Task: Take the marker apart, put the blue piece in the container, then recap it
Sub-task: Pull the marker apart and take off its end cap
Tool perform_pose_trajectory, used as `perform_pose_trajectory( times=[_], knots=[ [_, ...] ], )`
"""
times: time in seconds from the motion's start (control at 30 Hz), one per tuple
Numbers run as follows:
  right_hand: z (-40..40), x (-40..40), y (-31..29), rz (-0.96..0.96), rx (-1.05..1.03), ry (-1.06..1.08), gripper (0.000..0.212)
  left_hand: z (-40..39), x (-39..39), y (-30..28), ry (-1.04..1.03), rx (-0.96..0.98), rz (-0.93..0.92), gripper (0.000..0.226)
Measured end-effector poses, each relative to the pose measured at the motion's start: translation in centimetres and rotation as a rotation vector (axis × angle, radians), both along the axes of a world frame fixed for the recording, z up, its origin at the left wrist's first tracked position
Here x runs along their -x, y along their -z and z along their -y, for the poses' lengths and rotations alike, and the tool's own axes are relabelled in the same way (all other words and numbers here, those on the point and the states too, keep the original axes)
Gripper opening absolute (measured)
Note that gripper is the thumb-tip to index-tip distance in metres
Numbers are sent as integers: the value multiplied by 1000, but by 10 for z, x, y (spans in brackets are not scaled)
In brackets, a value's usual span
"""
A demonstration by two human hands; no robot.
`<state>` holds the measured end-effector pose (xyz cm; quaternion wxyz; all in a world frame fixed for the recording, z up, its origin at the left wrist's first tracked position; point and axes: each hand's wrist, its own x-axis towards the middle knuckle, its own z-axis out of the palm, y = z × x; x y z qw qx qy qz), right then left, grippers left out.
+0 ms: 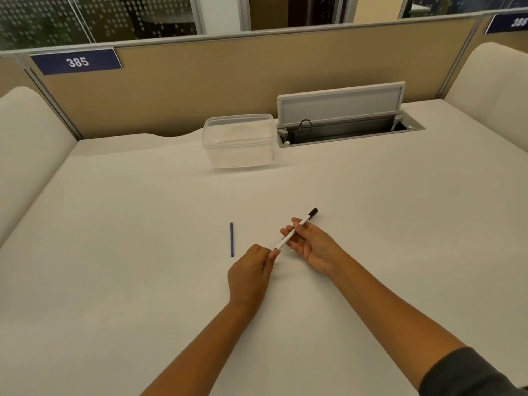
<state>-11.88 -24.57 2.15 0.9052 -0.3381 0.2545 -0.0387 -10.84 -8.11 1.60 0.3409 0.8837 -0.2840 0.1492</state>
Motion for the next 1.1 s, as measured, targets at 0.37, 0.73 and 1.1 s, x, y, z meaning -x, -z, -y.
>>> perform_pose_trajectory(
  times=[0.37, 0.73, 1.1],
  knots=[
    [2, -3, 3, -2, 35, 1, 4, 5, -3, 0, 3, -151, 232, 50],
    [7, -5, 0, 7, 9, 28, 10, 1, 0, -5, 12, -85, 104, 48],
    [5, -5, 1, 11, 58, 5, 9, 5, -3, 0, -14, -225, 180, 14]
  ],
)
